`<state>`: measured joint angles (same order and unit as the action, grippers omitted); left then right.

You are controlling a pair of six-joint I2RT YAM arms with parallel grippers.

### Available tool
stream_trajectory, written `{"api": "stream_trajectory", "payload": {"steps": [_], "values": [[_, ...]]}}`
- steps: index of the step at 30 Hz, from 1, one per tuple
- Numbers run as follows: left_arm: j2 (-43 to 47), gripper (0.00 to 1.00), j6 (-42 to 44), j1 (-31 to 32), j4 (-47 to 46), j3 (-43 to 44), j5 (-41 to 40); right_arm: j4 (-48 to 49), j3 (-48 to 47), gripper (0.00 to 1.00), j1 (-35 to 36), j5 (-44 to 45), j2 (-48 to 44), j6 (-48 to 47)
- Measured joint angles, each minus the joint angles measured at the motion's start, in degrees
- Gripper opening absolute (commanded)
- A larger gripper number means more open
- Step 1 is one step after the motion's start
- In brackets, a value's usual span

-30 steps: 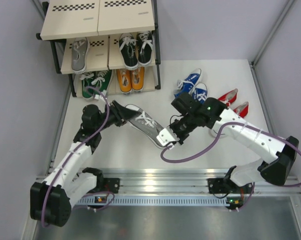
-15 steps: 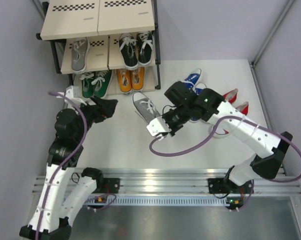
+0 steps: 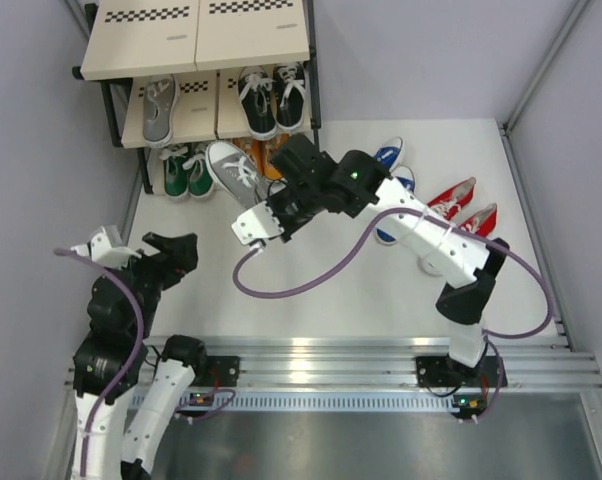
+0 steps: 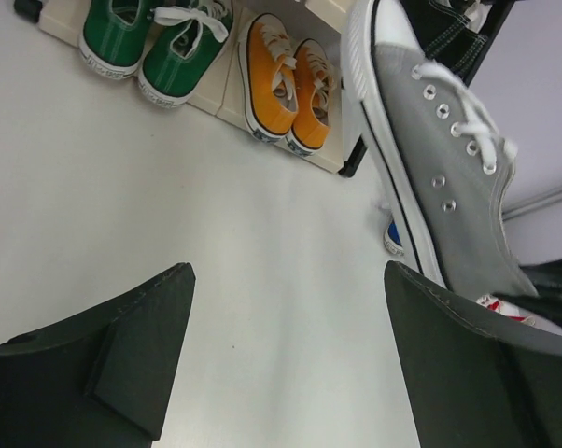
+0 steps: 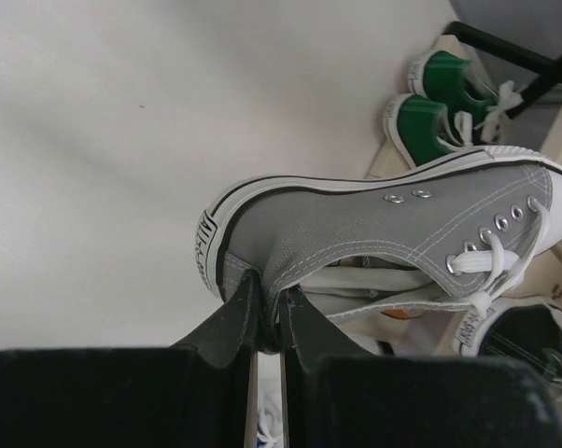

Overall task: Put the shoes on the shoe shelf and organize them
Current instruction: Pick up the shoe at the center of the board, then place the shoe at the shoe shelf.

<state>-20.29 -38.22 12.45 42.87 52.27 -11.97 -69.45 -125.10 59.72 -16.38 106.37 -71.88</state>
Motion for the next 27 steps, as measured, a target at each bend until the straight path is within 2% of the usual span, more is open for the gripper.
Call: {"api": "stream_trajectory", "payload": {"steps": [7,19,27], "values": [[7.34,0.88,-3.15,0.0,4.02,-0.85,-3.85,6.93,-8.55,0.0,0.24,6.51,7.61,-0.22],[8.46,0.89,-5.53,0.0,4.92,-3.96,-3.65,24.48,-13.84,0.0,-0.31,12.04,19.15,-2.8],[10.19,0.89,-7.19,0.0,5.27,-6.03,-2.64,32.94,-14.93,0.0,-2.03,12.15,22.27,-3.52]]}}
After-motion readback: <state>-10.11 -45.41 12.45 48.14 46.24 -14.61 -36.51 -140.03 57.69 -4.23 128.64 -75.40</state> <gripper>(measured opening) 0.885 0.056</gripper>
